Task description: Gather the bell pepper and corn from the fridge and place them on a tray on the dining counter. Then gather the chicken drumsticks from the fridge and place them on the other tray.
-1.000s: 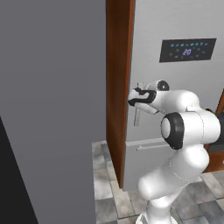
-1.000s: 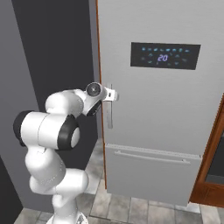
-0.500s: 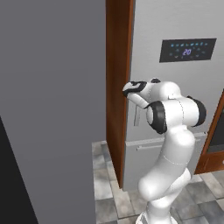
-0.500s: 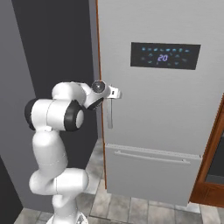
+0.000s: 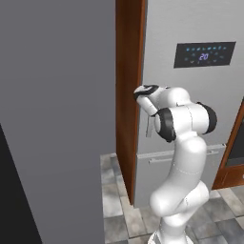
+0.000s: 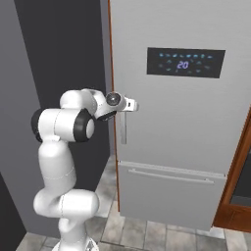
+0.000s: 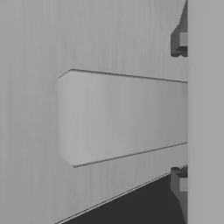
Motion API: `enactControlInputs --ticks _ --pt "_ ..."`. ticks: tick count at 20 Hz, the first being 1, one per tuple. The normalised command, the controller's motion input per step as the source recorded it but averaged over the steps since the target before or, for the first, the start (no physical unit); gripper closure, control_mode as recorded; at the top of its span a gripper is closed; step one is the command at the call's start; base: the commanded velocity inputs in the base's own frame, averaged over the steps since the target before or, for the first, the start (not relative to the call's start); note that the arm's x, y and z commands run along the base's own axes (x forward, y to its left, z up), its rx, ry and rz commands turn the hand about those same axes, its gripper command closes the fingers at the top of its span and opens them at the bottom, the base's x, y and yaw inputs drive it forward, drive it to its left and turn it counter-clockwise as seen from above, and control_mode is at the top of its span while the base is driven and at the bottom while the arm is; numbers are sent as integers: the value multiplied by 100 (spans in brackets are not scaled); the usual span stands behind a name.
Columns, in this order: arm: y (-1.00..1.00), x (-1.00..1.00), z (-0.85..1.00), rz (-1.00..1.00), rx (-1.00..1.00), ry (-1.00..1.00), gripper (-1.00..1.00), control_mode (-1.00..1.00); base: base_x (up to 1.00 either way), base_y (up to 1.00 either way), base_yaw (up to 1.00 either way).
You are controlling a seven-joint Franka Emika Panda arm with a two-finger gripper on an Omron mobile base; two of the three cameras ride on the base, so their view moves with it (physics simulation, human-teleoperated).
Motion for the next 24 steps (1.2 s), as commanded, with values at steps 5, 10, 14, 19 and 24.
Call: enactControlInputs --ticks 5,10,14,19,24 --pt "-1 70 -40 2 0 6 100 -100 0 0 0" --pt "0 22 -1 0 0 3 100 -100 0 0 0" --pt "-25 -72 0 0 0 16 100 -100 0 0 0" --pt "-60 -100 -1 0 1 13 100 -100 0 0 0" --pt "-56 -91 -4 0 0 10 100 -100 0 0 0"
